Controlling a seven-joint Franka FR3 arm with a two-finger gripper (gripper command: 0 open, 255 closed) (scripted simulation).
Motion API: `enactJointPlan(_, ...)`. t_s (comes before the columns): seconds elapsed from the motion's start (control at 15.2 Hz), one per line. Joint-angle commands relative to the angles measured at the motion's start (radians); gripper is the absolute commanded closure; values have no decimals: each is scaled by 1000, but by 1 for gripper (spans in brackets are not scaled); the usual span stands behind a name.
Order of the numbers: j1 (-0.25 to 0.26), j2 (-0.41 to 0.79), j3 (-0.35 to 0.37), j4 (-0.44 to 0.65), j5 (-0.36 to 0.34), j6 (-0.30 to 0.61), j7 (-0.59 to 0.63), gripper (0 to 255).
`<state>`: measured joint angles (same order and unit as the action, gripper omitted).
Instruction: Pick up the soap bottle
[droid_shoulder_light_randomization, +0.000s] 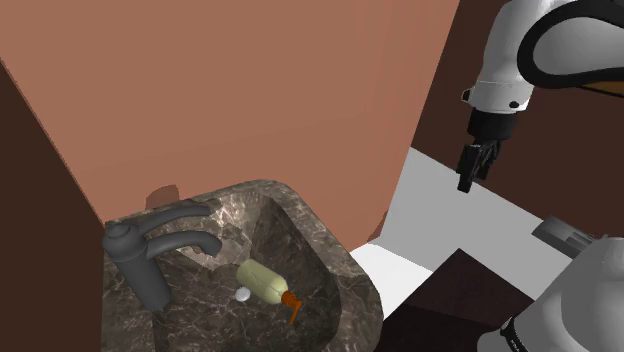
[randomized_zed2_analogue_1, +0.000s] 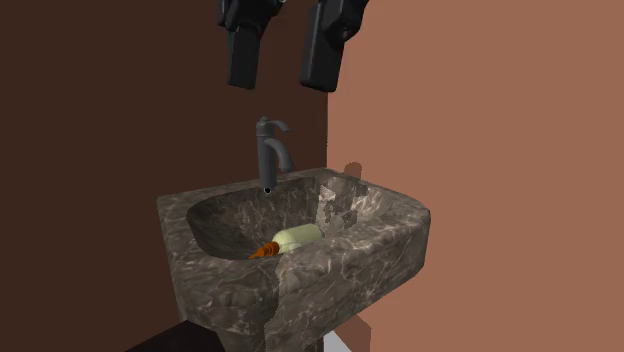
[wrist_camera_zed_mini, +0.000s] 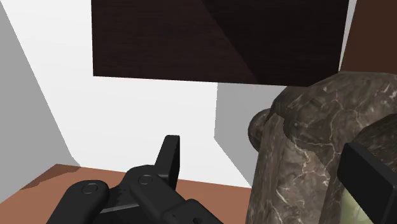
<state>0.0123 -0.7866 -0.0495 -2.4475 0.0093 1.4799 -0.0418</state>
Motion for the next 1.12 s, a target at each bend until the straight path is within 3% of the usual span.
enactJointPlan(0.0,0,0,0,0,0,0,0,0)
enactJointPlan(0.53,69,139,106,-93,86,253,74,0)
enactJointPlan(1.06,131,365,213,-100,145,510,143,0)
